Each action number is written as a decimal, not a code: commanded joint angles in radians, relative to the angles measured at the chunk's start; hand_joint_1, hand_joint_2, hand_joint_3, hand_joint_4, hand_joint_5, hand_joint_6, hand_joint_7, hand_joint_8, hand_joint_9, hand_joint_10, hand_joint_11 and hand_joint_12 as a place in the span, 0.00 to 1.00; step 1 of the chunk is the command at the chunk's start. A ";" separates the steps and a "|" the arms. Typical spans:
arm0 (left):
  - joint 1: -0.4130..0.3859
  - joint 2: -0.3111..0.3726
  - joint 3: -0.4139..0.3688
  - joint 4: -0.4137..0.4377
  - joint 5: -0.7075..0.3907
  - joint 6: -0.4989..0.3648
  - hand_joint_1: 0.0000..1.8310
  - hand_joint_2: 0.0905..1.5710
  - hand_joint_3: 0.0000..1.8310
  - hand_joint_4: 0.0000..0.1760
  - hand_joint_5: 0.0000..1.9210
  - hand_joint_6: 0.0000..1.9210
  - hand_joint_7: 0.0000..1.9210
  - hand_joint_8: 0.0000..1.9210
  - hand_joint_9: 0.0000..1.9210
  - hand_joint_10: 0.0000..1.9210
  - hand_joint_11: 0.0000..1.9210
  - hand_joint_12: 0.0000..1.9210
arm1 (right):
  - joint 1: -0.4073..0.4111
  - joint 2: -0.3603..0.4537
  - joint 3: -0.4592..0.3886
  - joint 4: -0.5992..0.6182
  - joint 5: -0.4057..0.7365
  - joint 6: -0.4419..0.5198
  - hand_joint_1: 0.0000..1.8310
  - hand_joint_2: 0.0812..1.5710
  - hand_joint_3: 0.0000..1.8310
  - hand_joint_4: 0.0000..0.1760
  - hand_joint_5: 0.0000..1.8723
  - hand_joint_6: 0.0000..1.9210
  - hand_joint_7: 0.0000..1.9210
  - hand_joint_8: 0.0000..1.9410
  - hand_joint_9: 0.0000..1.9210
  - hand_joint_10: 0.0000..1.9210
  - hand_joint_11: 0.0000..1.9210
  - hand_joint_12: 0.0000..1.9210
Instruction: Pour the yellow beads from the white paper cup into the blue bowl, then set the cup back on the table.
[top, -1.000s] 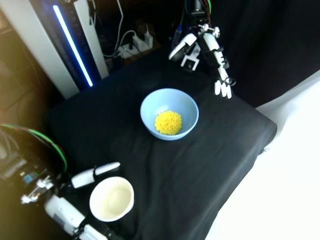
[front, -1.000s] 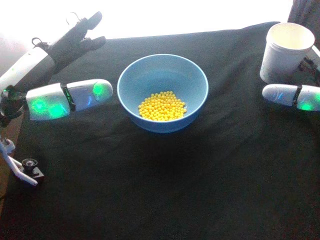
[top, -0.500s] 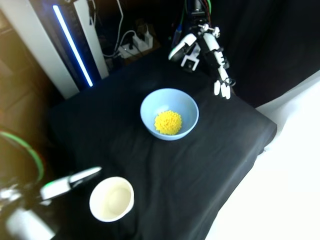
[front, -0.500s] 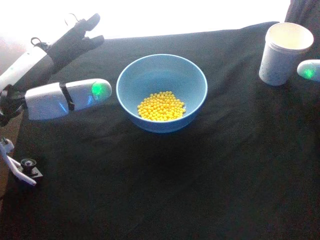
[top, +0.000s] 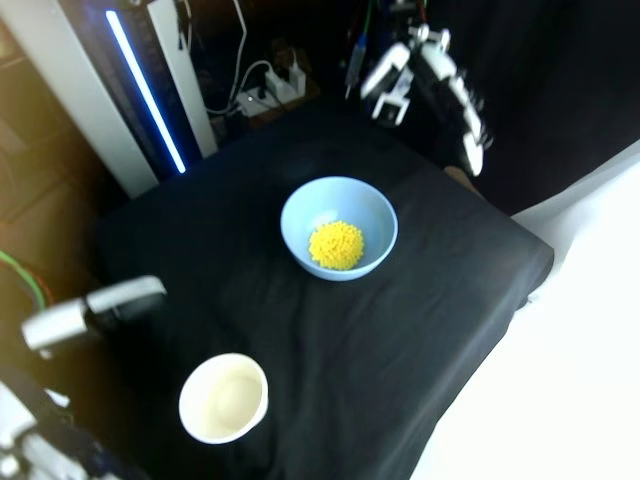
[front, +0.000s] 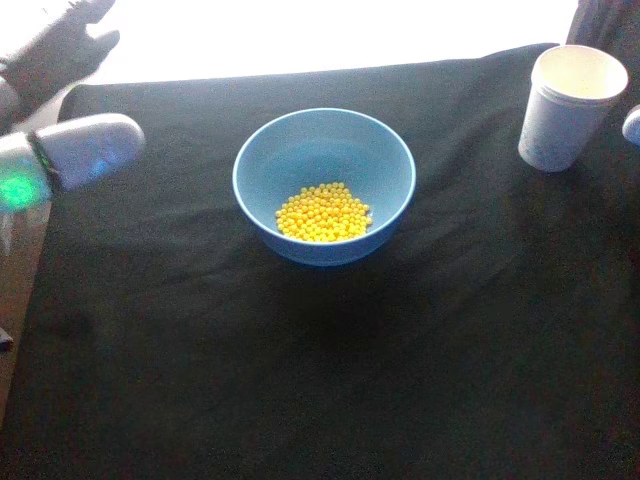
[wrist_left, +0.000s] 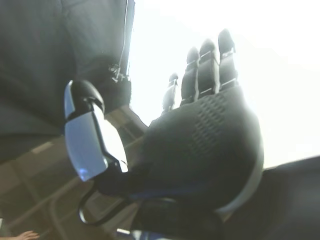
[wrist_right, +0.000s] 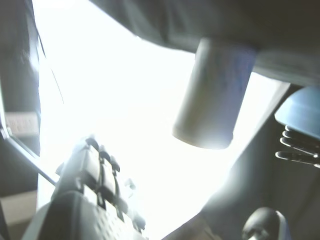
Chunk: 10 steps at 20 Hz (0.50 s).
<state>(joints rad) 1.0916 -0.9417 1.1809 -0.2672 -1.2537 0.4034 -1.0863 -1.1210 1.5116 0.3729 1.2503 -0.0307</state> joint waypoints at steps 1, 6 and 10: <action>-0.001 0.016 -0.007 -0.024 -0.165 0.006 0.21 0.54 0.00 0.71 0.00 0.00 0.09 0.00 0.07 0.00 0.00 0.20 | 0.014 0.009 -0.007 0.020 0.163 -0.002 0.44 0.26 0.00 1.00 0.00 0.00 0.00 0.00 0.00 0.00 0.00 0.00; 0.086 0.099 -0.095 -0.091 -0.365 0.059 0.15 0.58 0.00 1.00 0.00 0.00 0.09 0.00 0.06 0.00 0.00 0.20 | 0.014 0.065 -0.120 0.022 0.309 -0.026 0.44 0.30 0.01 1.00 0.00 0.00 0.00 0.00 0.00 0.00 0.00 0.00; 0.159 0.135 -0.148 -0.131 -0.478 0.081 0.16 0.59 0.00 1.00 0.00 0.00 0.09 0.00 0.06 0.00 0.00 0.16 | 0.006 0.064 -0.156 0.022 0.404 -0.028 0.43 0.31 0.01 1.00 0.00 0.00 0.00 0.00 0.00 0.00 0.00 0.00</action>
<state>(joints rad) 1.2587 -0.8135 1.0290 -0.3794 -1.5921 0.4900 -1.0908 -1.0599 1.3499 0.3885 1.5230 -0.0654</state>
